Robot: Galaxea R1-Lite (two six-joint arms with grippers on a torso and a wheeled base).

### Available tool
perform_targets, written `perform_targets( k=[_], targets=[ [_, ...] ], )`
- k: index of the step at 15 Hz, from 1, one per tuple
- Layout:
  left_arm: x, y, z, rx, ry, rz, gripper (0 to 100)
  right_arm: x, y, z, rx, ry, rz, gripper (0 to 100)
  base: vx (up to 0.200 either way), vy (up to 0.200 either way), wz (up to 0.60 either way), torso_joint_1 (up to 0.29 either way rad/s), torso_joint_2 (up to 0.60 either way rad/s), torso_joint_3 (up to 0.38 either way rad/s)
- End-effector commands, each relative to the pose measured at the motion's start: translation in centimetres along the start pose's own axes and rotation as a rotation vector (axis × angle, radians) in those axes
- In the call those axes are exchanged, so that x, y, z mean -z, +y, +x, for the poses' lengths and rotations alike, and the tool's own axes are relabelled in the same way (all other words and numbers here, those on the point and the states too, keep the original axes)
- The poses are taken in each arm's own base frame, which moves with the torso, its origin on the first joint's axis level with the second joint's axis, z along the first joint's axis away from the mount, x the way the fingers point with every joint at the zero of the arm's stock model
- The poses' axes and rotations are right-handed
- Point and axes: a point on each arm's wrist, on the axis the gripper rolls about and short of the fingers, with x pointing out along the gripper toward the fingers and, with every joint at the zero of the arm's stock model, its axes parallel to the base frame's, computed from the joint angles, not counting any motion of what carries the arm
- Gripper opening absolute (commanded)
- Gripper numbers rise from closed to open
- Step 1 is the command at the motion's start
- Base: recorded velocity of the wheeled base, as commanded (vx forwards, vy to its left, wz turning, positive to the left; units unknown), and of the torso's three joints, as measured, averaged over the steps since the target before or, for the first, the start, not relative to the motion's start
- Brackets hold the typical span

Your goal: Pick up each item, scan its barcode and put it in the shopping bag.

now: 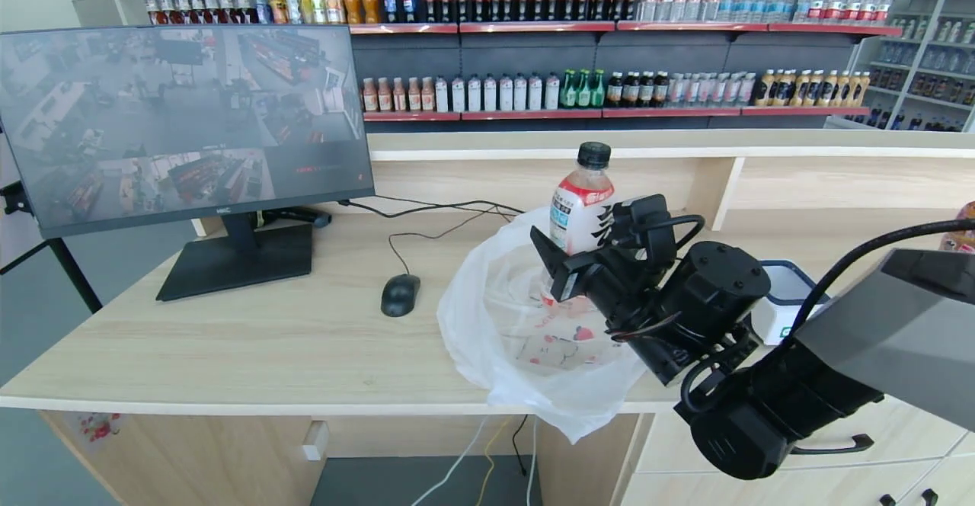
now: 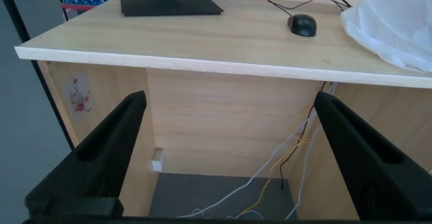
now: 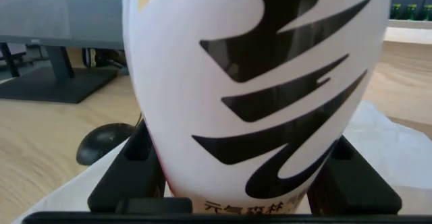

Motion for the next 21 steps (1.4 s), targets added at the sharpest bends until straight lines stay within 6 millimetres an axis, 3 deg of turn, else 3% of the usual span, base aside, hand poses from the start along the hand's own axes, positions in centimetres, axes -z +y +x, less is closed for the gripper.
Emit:
perform_targets(
  k=[1,9,21],
  targets=[
    [0.0,0.0,0.0,0.000,-0.001,0.000,100,1.8,0.4,0.8,-0.007,0.022,-0.001,0,0.000,0.000,0.00,0.000,0.00,0.000],
    [0.0,0.0,0.0,0.000,-0.001,-0.003,100,3.3,0.7,2.7,0.019,-0.001,0.012,0,0.000,0.000,0.00,0.000,0.00,0.000],
    [0.0,0.0,0.0,0.000,-0.001,-0.004,100,5.8,0.8,2.8,0.020,0.049,0.002,0,0.000,0.000,0.00,0.000,0.00,0.000]
  ],
)
